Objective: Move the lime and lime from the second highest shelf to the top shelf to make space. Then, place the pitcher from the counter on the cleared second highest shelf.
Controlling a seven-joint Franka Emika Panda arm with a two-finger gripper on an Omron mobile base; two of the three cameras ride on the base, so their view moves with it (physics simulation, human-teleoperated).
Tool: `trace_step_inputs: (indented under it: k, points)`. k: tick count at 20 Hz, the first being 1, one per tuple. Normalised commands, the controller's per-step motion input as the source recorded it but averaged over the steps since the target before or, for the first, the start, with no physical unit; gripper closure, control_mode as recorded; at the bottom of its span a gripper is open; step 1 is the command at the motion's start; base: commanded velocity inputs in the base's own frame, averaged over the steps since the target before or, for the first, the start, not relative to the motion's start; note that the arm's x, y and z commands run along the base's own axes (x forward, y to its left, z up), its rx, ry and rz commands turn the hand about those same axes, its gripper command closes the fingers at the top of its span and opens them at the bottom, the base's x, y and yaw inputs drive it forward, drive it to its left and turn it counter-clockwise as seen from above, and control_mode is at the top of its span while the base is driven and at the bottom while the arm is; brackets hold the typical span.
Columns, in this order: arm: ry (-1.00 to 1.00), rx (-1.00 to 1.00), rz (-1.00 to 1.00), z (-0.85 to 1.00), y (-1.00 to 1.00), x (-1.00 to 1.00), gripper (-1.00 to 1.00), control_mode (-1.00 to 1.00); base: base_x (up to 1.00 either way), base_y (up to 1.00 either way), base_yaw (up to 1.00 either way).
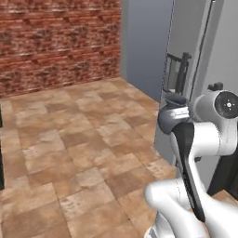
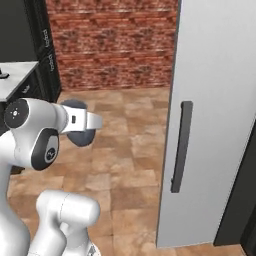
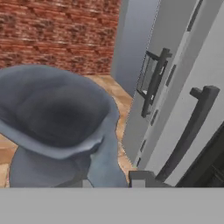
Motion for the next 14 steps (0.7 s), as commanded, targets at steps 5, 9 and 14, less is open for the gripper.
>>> trace_step_inputs:
  k: [5,9,14]
  points:
    - [0.0,0.0,0.0,0.0,0.0,0.0,1.0,1.0,0.47,0.07,-0.45]
    - [0.0,0.0,0.0,0.0,0.0,0.0,1.0,1.0,0.47,0.37,-0.55]
    - [0.0,0.0,0.0,0.0,0.0,0.0,1.0,1.0,0.33,0.79,-0.49]
